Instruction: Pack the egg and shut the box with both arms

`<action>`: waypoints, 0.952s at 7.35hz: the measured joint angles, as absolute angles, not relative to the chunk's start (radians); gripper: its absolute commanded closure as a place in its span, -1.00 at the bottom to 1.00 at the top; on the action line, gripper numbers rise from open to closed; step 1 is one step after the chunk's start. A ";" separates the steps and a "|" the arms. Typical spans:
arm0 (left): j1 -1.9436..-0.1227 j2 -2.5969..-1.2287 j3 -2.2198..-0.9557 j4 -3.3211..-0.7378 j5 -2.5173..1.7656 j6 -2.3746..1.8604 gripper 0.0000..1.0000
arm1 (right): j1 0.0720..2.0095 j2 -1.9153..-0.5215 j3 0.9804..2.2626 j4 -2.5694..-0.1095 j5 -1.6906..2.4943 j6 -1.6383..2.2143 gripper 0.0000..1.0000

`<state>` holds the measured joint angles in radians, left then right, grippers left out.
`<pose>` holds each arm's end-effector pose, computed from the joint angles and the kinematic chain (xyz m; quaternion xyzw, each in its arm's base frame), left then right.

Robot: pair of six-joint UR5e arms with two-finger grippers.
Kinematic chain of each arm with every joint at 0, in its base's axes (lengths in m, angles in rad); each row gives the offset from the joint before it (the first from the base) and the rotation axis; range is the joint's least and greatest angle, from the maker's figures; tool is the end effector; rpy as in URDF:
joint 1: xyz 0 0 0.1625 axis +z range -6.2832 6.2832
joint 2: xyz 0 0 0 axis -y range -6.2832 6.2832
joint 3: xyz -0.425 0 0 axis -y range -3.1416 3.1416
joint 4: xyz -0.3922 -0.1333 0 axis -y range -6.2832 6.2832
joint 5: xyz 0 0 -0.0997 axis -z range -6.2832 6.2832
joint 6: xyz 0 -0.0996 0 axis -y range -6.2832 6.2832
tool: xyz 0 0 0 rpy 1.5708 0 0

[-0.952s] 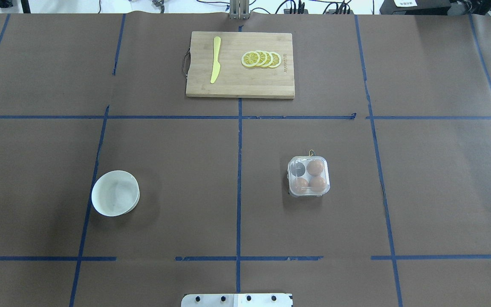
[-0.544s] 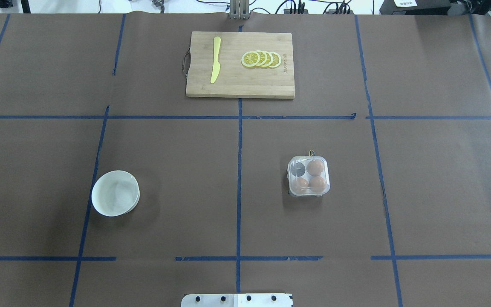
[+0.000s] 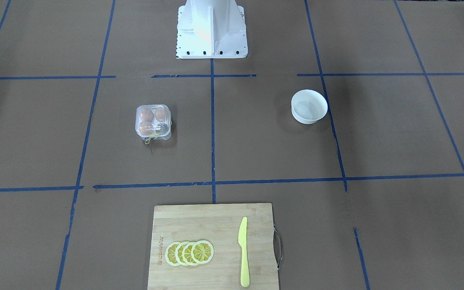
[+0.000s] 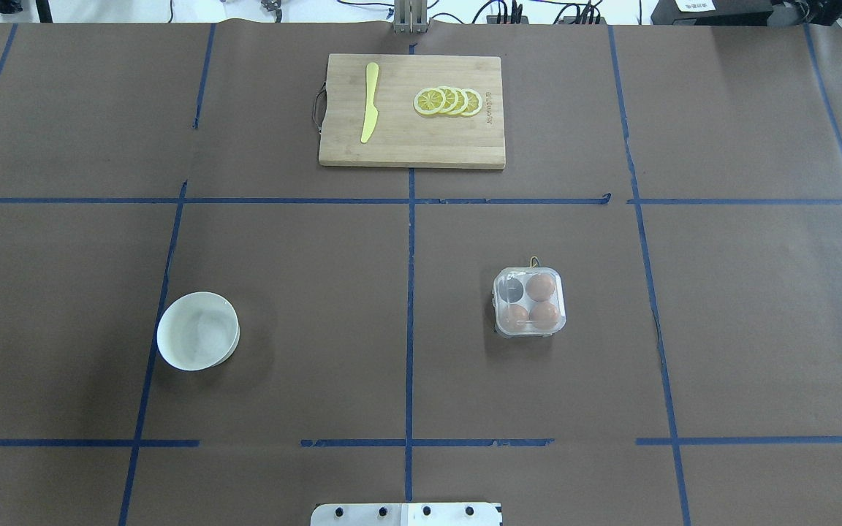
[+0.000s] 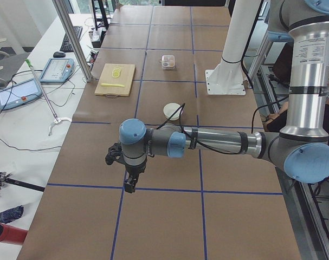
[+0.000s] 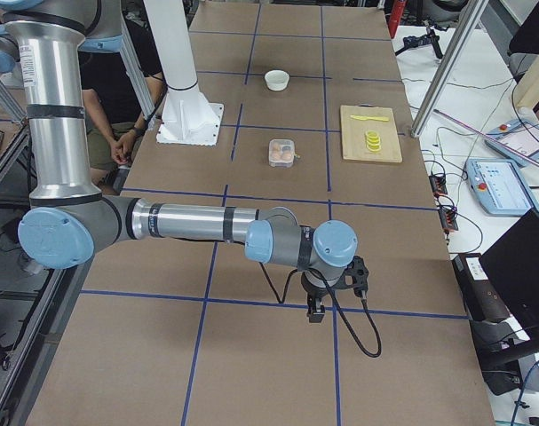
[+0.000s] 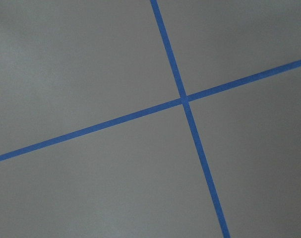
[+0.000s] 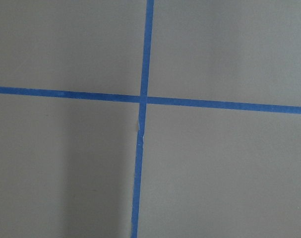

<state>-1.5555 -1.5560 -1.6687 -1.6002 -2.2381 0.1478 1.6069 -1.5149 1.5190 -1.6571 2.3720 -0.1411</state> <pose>-0.0641 -0.4935 0.6214 0.0747 0.3227 0.0952 0.9387 0.0801 -0.5071 0.6625 -0.0032 -0.3915 -0.0323 0.9196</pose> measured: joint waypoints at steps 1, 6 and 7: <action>-1.555 -1.557 -1.679 -1.602 -2.238 0.067 -1.00 | 1.607 -1.513 1.521 -1.657 2.372 -0.128 -1.00; -1.555 -1.557 -1.685 -1.637 -2.238 -0.026 -1.00 | 1.609 -1.511 1.525 -1.657 2.372 -0.105 -1.00; -1.555 -1.557 -1.683 -1.638 -2.238 -0.026 -1.00 | 1.609 -1.511 1.525 -1.657 2.372 -0.104 -1.00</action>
<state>-1.5554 -1.5570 -1.6831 -1.6378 -2.2381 -0.0256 1.6090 -1.5110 1.5248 -1.6567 2.3722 -0.1044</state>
